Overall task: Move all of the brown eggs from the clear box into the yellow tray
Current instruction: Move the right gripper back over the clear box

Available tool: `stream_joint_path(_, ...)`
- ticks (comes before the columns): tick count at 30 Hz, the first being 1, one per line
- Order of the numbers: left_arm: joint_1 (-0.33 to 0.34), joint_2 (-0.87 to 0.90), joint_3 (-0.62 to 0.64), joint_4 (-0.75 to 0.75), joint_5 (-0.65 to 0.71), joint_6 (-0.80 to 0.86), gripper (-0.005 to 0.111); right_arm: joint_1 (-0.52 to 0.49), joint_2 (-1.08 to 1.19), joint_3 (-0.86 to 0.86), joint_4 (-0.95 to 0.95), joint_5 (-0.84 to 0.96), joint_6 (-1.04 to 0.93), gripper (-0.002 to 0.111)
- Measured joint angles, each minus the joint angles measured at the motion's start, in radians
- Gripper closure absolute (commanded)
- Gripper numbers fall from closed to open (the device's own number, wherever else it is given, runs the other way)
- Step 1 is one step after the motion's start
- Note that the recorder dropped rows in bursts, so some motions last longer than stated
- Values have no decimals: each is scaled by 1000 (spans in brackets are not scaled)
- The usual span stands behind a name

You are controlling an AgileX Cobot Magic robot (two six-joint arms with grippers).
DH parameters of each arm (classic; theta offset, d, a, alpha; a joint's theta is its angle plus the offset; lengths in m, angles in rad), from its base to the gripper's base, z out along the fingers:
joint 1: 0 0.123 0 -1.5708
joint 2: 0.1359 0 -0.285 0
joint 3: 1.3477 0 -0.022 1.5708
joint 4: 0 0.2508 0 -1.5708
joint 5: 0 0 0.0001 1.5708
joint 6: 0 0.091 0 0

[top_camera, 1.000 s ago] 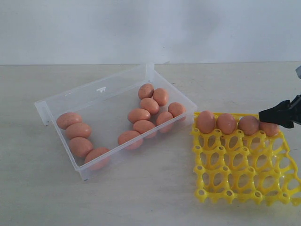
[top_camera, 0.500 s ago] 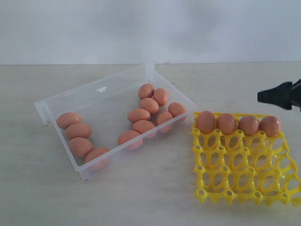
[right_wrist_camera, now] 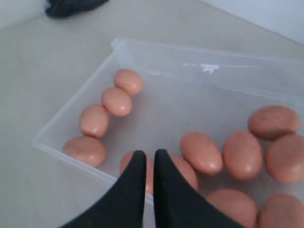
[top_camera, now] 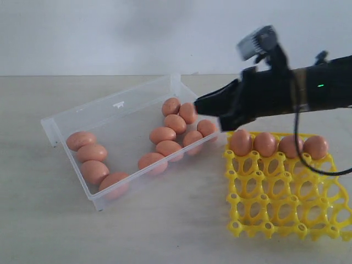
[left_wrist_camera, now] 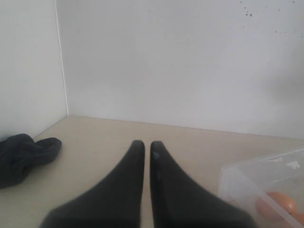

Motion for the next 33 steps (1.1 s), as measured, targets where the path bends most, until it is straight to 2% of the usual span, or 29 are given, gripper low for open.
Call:
stream_joint_path(4,0,0,0,0,0,0,103,237,20,-54,63,302,-131,108)
stream_joint_path(7,0,0,0,0,0,0,103,354,43,-127,122,476,-142,108)
stream_joint_path(11,0,0,0,0,0,0,103,425,102,-254,174,817,0,108)
stream_joint_path(14,0,0,0,0,0,0,103,425,146,-327,192,957,4,108)
stream_joint_path(17,0,0,0,0,0,0,103,425,170,-349,206,903,-106,108)
stream_joint_path(22,0,0,0,0,0,0,103,432,177,-355,200,622,-218,108)
stream_joint_path(27,0,0,0,0,0,0,103,440,177,-355,165,479,-74,108)
stream_joint_path(33,0,0,0,0,0,0,103,511,159,-355,-159,517,100,109)
